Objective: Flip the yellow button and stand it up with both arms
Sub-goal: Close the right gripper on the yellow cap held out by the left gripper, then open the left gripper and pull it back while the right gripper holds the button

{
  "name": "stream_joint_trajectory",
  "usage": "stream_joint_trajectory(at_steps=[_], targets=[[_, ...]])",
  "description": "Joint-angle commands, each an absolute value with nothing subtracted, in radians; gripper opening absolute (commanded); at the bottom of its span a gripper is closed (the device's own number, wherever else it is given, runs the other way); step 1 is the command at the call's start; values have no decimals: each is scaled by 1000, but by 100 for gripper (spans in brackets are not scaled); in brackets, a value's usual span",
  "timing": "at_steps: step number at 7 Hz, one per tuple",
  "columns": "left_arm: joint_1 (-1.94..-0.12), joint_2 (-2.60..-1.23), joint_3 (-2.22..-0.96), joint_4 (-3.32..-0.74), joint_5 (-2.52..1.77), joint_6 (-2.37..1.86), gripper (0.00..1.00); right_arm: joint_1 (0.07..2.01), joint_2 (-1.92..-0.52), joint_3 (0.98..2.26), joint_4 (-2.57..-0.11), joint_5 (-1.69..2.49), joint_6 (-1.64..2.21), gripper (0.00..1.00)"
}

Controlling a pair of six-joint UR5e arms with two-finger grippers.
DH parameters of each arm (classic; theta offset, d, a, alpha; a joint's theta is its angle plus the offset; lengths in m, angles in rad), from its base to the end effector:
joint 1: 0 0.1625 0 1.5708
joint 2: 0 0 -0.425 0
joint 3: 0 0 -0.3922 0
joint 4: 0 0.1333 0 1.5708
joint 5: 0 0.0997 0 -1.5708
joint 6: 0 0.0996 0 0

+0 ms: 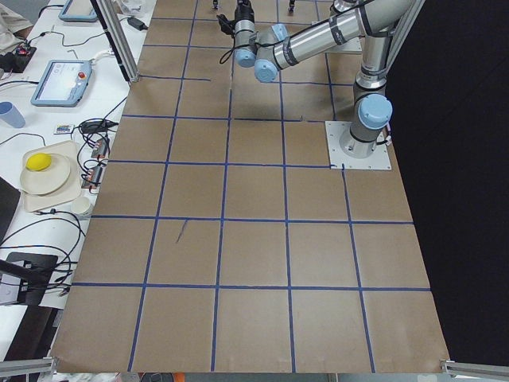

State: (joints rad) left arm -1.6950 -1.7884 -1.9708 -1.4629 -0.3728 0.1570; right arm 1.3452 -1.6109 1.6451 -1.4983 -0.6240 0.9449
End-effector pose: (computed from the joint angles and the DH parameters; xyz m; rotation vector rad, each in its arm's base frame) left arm -0.2883 -0.4842 0.3334 0.2781 -1.2207 -0.2766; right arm 0.1040 -0.5039 0.5053 1.2876 1.8322 0.5155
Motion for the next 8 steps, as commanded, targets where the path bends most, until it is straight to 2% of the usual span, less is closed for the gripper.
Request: stream_joint_trajectory(at_steps=[1, 2, 5, 6, 8], targets=[[-1695, -1789, -1970, -1462, -373, 156, 41, 1345, -1609, 1644, -1499, -623, 945, 39], [-1694, -1787, -1970, -1453, -371, 119, 99, 1344, -1609, 1643, -1499, -624, 945, 39], [-1684, -1772, -1939, -1450, -342, 58, 100, 1335, -1606, 1635, -1500, -638, 943, 38], [-1672, -1773, -1877, -1447, -211, -5, 100, 1333, -1609, 1620, -1514, -702, 919, 38], [-1635, -1775, -1665, -1448, 179, -165, 100, 1331, -1612, 1595, -1514, -832, 710, 38]])
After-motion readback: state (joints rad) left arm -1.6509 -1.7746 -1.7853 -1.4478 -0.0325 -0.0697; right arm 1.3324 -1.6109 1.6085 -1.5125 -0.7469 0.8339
